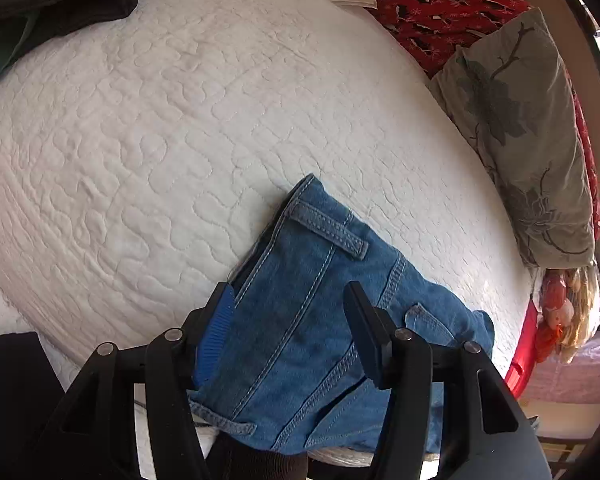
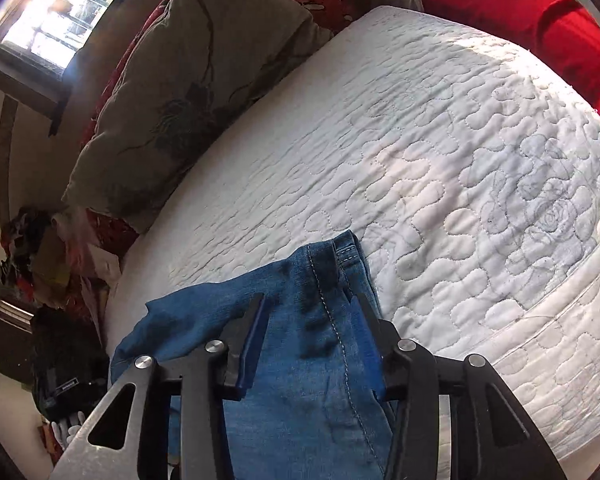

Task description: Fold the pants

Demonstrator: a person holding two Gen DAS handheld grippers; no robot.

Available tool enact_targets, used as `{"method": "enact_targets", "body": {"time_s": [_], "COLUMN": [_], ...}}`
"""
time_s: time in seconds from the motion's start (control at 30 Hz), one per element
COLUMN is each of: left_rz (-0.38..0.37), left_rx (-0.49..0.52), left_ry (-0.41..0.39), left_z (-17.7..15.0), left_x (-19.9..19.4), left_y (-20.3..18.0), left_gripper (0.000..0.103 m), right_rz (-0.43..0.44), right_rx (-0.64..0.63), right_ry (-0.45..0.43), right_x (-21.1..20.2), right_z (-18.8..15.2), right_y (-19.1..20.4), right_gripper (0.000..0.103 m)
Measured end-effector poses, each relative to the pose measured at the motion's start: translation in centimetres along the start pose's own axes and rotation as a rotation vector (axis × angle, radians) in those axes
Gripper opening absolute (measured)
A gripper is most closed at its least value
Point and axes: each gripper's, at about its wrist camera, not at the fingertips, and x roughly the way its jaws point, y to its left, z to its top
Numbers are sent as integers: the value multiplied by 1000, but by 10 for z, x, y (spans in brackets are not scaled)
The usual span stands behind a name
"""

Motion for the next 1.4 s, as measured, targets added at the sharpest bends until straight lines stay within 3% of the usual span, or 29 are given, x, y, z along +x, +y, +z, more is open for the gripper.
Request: {"method": "enact_targets", "body": {"time_s": [0.1, 0.27, 0.47, 0.57, 0.7, 0.73, 0.77, 0.83, 0.87, 1.03, 1.17, 1.3, 1.4], "left_rz": [-87, -157, -164, -147, -131, -116, -84, -38, -32, -55, -77, -132, -164], "left_rx": [4, 29, 6, -9, -52, -55, -54, -57, -64, -74, -158, -114, -74], "left_ry": [45, 126, 195, 206, 204, 203, 201, 204, 201, 168, 233, 205, 188], "left_z": [-42, -97, -116, -117, -108, -106, -103, -98, -97, -100, -102, -108, -115], "left_x": [-10, 5, 31, 39, 44, 45, 46, 46, 42, 25, 51, 33, 21], "left_y": [17, 21, 20, 20, 23, 22, 21, 18, 19, 32, 49, 47, 38], "left_gripper": [56, 56, 56, 56, 56, 55, 45, 28, 22, 19, 19, 19, 19], "right_rz": [54, 85, 55, 90, 158, 160, 146, 171, 199, 243, 145, 213, 206], "right_rx": [14, 70, 150, 237, 287, 279, 268, 285, 294, 239, 298, 276, 213], "right_ry": [8, 54, 114, 151, 103, 100, 103, 103, 82, 1, 40, 58, 85], "right_x": [-23, -44, -39, -27, -13, -8, -2, 1, -6, -46, -35, -36, -31], "right_z": [-29, -80, -118, -130, -129, -126, -124, -120, -119, -118, -125, -131, -132], "right_y": [-3, -14, -27, -38, -41, -40, -38, -40, -42, -38, -66, -61, -43], "right_gripper": [51, 52, 52, 52, 51, 42, 23, 9, 8, 8, 13, 14, 29]}}
